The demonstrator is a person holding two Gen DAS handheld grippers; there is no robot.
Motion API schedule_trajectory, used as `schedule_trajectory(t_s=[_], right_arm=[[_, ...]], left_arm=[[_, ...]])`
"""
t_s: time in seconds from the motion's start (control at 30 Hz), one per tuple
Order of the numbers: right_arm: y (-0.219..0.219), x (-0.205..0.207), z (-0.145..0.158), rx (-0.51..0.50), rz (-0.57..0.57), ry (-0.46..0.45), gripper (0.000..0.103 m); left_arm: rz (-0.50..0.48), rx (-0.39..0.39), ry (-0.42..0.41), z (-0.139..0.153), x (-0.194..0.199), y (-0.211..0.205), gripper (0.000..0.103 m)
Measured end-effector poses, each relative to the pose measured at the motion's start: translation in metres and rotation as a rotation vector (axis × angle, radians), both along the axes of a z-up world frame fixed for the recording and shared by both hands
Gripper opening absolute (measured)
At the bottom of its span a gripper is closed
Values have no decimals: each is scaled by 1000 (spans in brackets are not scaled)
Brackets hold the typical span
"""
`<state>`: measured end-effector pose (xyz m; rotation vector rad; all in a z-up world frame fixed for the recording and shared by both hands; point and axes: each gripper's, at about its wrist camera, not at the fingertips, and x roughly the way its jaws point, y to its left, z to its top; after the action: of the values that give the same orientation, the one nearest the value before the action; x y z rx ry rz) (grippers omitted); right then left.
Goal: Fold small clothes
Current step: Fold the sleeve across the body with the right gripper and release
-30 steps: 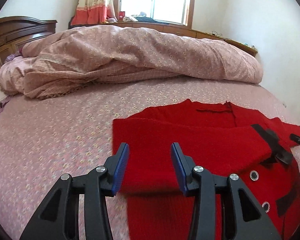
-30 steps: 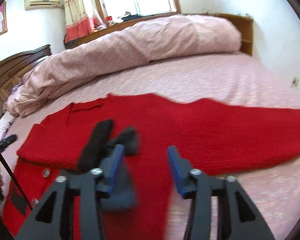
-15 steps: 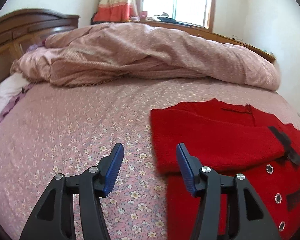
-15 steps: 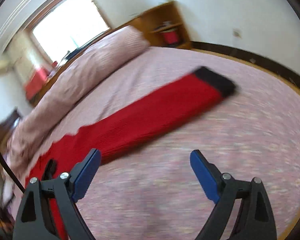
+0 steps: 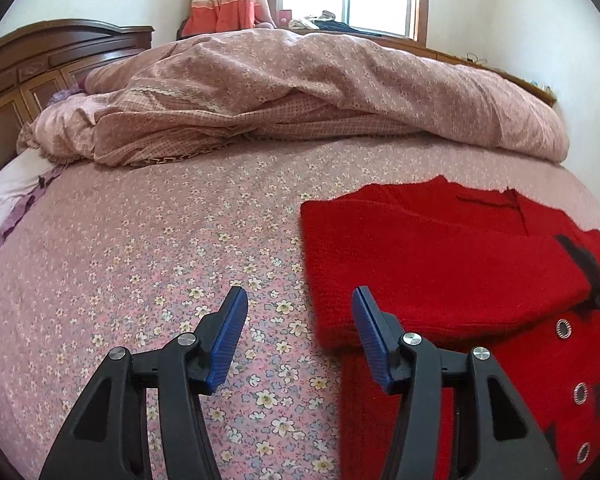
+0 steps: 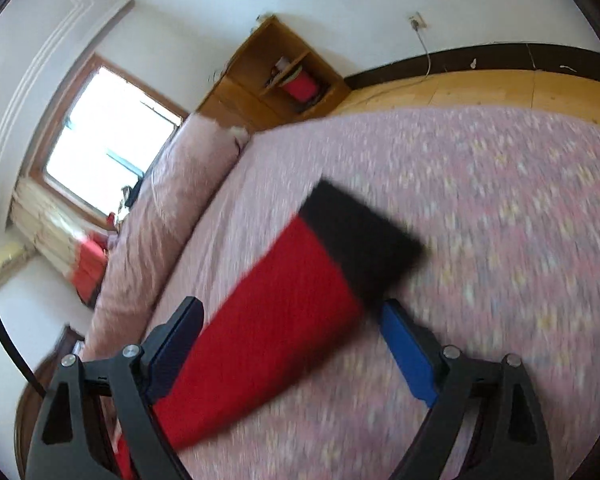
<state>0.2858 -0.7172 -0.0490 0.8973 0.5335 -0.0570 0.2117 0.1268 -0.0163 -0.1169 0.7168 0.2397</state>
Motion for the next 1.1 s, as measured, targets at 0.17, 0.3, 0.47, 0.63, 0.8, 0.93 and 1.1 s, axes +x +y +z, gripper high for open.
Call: schedule_trajectory(t_s=[0.17, 0.3, 0.47, 0.63, 0.8, 0.93, 1.1], right_arm=[[-4, 8, -3, -55, -51, 33, 53], [-7, 2, -9, -17, -89, 42, 14], [40, 12, 45, -258, -4, 8, 12], [145, 33, 114, -411, 173, -137, 12], [282, 36, 172, -511, 351, -297, 12], [390, 33, 189, -521, 490, -401, 12], [523, 21, 155, -570, 597, -387, 12]], left_arm=[[2, -20, 11, -2, 5, 4, 49], [6, -29, 7, -1, 4, 6, 49], [9, -22, -16, 5, 3, 6, 49], [0, -5, -45, 11, 10, 2, 49], [-13, 8, -57, 13, 12, 3, 49], [-27, -5, -58, 18, 17, 9, 49], [-45, -53, -70, 28, 15, 16, 49]])
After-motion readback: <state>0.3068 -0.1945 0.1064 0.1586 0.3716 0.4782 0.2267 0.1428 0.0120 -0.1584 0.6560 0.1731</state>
